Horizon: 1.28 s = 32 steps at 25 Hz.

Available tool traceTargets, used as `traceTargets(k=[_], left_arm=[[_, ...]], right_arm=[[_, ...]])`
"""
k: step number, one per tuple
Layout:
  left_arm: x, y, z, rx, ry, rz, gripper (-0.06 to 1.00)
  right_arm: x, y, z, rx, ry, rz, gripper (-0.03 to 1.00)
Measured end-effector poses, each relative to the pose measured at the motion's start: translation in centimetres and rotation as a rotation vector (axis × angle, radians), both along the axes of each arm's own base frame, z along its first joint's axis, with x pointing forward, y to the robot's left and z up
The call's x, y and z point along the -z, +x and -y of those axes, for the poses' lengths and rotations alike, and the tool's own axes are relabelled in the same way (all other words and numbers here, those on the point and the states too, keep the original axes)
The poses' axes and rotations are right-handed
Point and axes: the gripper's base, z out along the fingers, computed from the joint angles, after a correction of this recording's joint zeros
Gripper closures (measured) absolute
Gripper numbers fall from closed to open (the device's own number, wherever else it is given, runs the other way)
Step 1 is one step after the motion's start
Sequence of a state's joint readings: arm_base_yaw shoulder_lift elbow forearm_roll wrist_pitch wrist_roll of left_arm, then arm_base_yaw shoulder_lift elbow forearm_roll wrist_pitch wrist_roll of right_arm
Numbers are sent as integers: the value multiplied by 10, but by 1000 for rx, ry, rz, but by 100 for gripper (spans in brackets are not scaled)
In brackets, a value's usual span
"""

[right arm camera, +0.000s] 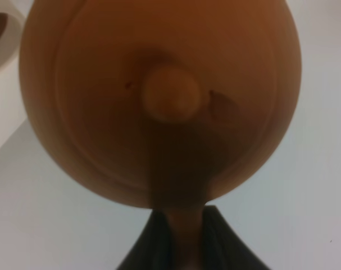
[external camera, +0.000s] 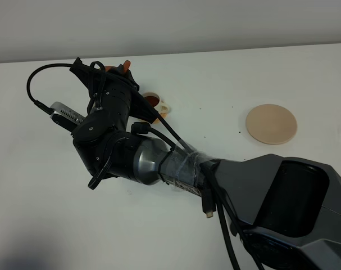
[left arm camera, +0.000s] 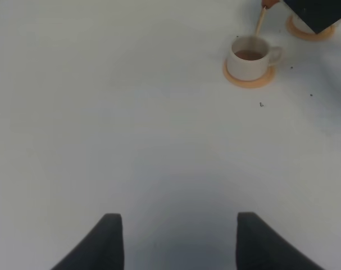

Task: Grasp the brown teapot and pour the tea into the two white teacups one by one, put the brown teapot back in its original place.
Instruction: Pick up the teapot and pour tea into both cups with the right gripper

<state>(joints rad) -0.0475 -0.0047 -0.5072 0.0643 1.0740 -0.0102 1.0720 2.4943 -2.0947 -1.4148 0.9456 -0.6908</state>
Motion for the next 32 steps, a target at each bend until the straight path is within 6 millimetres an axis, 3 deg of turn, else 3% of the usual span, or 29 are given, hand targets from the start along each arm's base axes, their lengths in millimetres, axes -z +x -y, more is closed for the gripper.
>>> traceTargets(k=[32], left_arm=[[0,0,0,0,0,0,49]], right_arm=[[0,0,0,-1,0,1,86]])
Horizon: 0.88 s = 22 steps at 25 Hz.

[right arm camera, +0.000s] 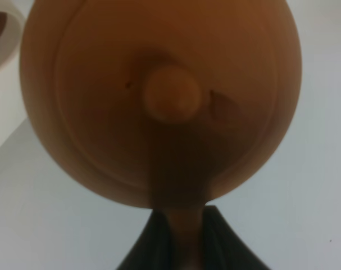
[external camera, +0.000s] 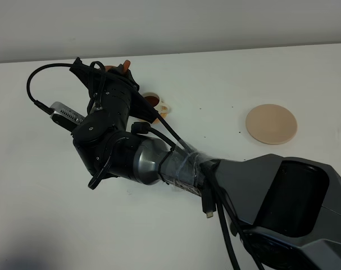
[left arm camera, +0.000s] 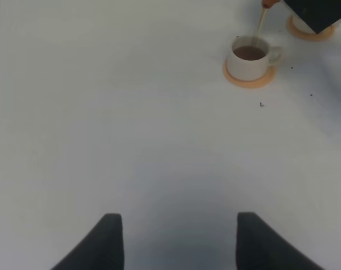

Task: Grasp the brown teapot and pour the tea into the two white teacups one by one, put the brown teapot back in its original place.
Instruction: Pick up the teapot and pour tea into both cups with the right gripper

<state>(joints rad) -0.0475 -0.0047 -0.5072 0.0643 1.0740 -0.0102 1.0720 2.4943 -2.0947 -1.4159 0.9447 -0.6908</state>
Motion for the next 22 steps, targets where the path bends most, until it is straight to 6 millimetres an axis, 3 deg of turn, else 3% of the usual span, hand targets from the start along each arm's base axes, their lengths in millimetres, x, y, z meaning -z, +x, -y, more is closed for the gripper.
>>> traceTargets(k=[8,22], left_arm=[[0,0,0,0,0,0,49],[0,0,0,0,0,0,49]], right_arm=[[1,0,1,9,9,-17,86],[17,-8,5,125,139,-211,86]])
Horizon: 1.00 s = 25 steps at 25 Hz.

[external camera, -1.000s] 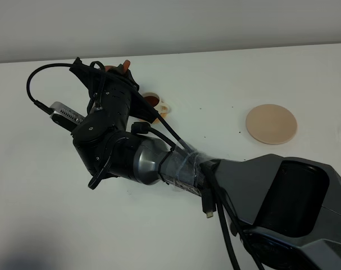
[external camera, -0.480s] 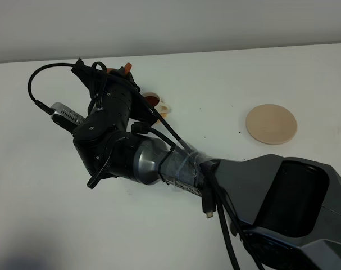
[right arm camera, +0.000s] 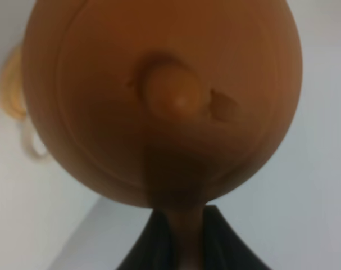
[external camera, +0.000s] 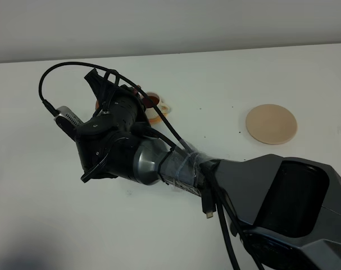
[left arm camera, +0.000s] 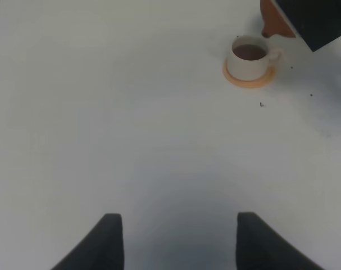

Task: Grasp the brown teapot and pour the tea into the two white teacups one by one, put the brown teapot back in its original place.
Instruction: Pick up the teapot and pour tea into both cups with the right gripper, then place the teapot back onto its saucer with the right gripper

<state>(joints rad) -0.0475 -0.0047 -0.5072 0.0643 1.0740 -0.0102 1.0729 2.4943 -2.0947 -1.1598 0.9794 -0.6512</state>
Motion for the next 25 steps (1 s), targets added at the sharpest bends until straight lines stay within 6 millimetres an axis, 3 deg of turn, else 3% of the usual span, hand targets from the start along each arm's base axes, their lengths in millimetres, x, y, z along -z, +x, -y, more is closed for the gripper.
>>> traceTargets(k=[4,9,13,18,25], left_arm=[[0,0,0,0,0,0,49],[0,0,0,0,0,0,49],[0,0,0,0,0,0,49],[0,0,0,0,0,0,49],[0,0,0,0,0,0,49]], right_arm=[[-6,-4,4,74,79,-61,86],[-38,-13,18,225,183,-147,86],[-50,-13,36,372,272,-325,86],[-41,-4,50,502,390,-561,86],[-35,-3,53,579,512,-776,86]])
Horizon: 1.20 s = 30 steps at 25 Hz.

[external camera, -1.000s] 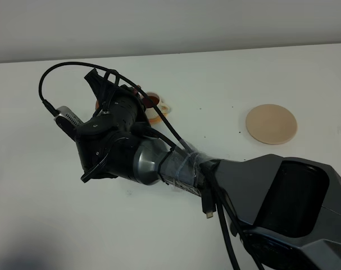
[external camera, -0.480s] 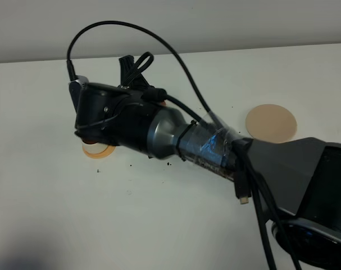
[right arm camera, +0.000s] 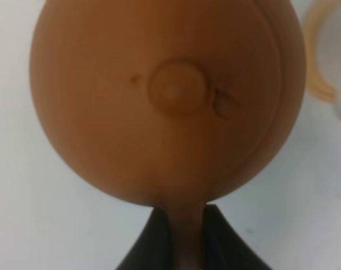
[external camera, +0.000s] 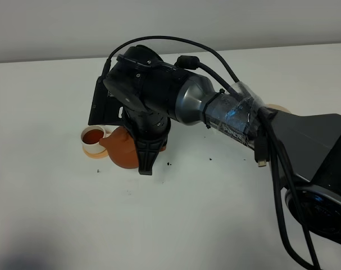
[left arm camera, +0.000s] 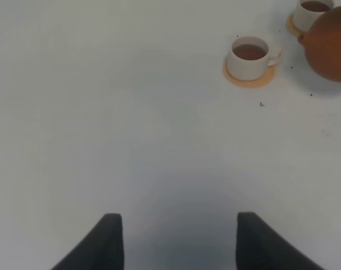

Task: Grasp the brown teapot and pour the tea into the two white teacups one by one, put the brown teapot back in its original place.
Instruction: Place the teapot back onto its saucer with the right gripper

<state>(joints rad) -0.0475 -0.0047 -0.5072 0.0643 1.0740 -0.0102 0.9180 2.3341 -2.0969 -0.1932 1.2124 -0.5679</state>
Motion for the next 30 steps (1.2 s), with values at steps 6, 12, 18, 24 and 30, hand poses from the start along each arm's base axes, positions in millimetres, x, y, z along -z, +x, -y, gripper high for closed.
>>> traceTargets(k=[6,12,18,24,30], left_arm=[[0,0,0,0,0,0,49],[0,0,0,0,0,0,49],[0,0,0,0,0,0,49],[0,0,0,0,0,0,49],[0,0,0,0,0,0,49]], right_arm=[[3,1,0,18,45,-46,86],[5,7,6,42,30,-62,86],[-19,36,40,190,112,-72,86],[-40,74,91,494,215,-76,86],[-16,92,151,722,159,-145,86]])
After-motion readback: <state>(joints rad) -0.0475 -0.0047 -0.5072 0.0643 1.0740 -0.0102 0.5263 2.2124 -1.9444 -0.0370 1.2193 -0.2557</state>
